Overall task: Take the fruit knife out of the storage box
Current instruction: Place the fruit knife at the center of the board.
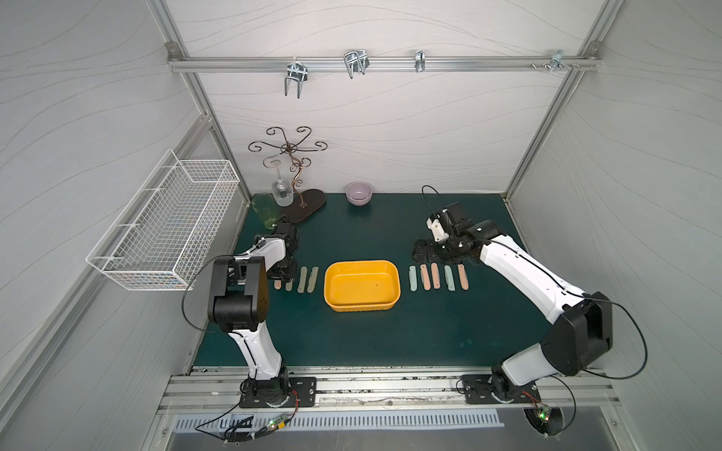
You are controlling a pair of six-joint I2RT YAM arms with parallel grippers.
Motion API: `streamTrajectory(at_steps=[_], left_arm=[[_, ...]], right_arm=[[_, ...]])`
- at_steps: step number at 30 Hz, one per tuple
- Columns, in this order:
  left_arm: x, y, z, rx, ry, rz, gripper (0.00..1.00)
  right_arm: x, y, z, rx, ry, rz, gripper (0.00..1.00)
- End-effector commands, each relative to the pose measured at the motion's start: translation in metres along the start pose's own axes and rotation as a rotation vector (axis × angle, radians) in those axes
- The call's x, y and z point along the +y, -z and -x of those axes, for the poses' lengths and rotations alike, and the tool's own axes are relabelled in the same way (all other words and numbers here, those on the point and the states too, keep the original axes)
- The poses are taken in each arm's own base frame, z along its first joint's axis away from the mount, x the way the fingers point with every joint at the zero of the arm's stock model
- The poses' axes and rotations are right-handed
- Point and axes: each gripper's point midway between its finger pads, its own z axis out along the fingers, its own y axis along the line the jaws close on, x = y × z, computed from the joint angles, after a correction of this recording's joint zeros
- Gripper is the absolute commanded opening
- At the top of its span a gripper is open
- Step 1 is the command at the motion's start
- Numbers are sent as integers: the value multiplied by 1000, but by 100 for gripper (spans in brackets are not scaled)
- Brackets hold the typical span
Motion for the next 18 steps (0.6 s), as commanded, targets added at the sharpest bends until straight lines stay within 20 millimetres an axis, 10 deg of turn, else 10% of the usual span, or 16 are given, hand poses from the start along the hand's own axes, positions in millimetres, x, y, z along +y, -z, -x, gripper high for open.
streamTrajectory(at_steps=[1,18], left_arm=[[4,-1,2,-10,8,10,30],[20,40,19,-142,102,16,38]], right_arm=[[2,1,0,2,0,1,99],[3,4,4,-16,8,-15,99]])
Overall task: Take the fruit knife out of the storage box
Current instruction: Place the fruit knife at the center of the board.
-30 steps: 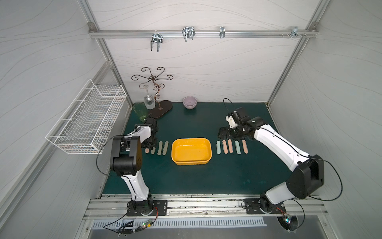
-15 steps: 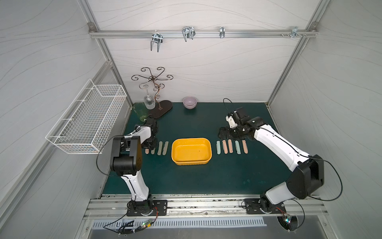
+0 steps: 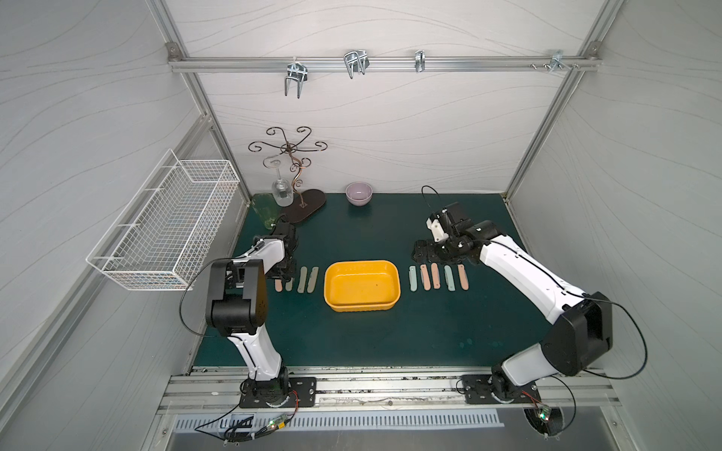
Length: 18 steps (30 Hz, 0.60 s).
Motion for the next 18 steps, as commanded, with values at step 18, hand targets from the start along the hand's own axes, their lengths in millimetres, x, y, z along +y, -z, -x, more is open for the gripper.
streamTrajectory(at_steps=[18], left_arm=[[20,168,45,-564,342,-309,52]], right_arm=[[-79,21,19,-92,-71,-282,99]])
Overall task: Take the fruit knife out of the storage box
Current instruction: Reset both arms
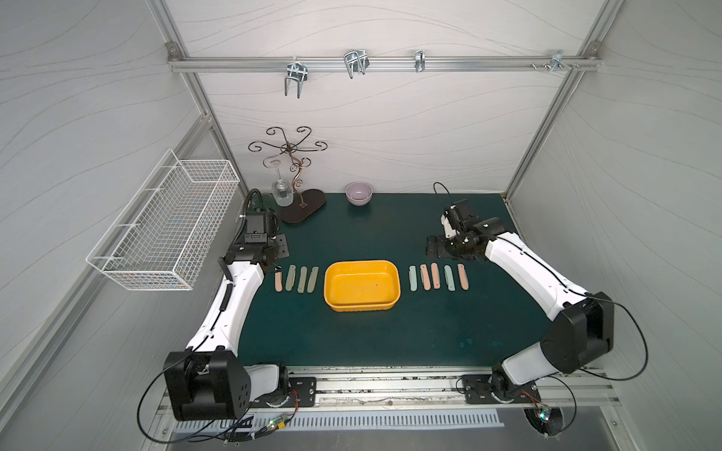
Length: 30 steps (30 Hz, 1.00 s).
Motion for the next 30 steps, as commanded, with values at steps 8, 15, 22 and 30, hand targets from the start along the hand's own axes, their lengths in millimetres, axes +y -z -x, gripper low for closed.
streamTrajectory(at_steps=[8,15,22,30], left_arm=[[-11,-29,-4,-104,128,-63,99],[-19,-75,-22,-134,10,-21,99],[-19,-107,-35,-219,-16,-17,99],[-18,-116,-39,-288,-19,-13,99]], right_arm=[[-47,13,20,-200,-78,-174,99],[-67,10,33,-302,-78,-233,99],[-118,-7,33,-339,-221,-307,99],[-172,-39,11,-375,-338,-355,99]])
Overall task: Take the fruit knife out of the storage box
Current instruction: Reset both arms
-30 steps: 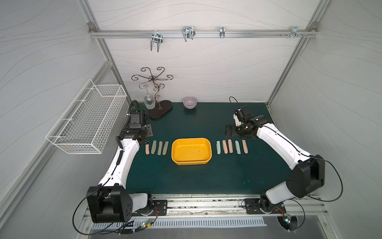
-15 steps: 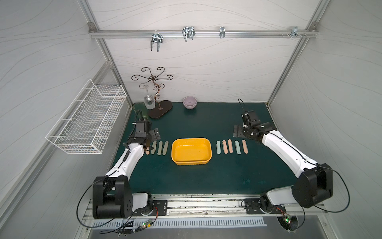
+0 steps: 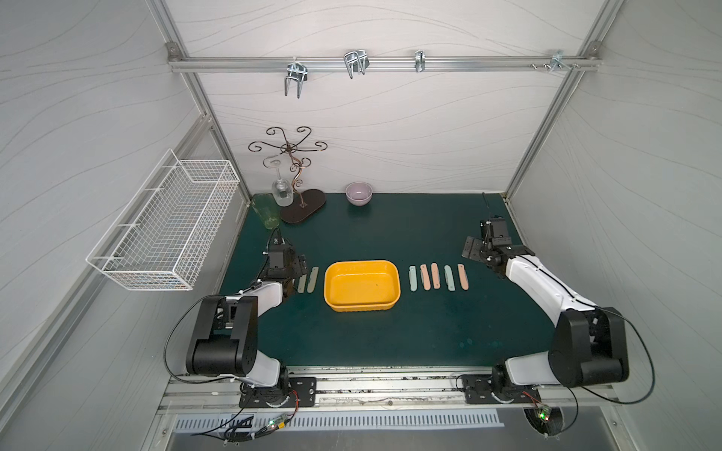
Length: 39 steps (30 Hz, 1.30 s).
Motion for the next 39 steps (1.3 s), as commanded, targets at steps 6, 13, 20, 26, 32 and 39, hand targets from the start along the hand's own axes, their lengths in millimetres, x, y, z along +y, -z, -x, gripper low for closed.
streamTrajectory(at_steps=[6,13,20,26,32,39], left_arm=[[-1,4,38,-235,20,-19,99],[0,8,34,-278,28,-24,100],[-2,8,28,-309,13,-18,99],[-2,7,28,-308,11,-16,100],[-4,8,28,-312,7,-14,99],[-4,7,28,-311,5,-15,99]], right_arm=[[-24,-33,4,-144,-94,12,99],[-35,-41,3,-305,-57,-6,99],[-16,-38,-6,-411,-16,120,99],[-1,-31,-11,-484,55,174,99],[3,-26,-14,-514,72,203,99],[7,-26,-23,-536,89,247,99]])
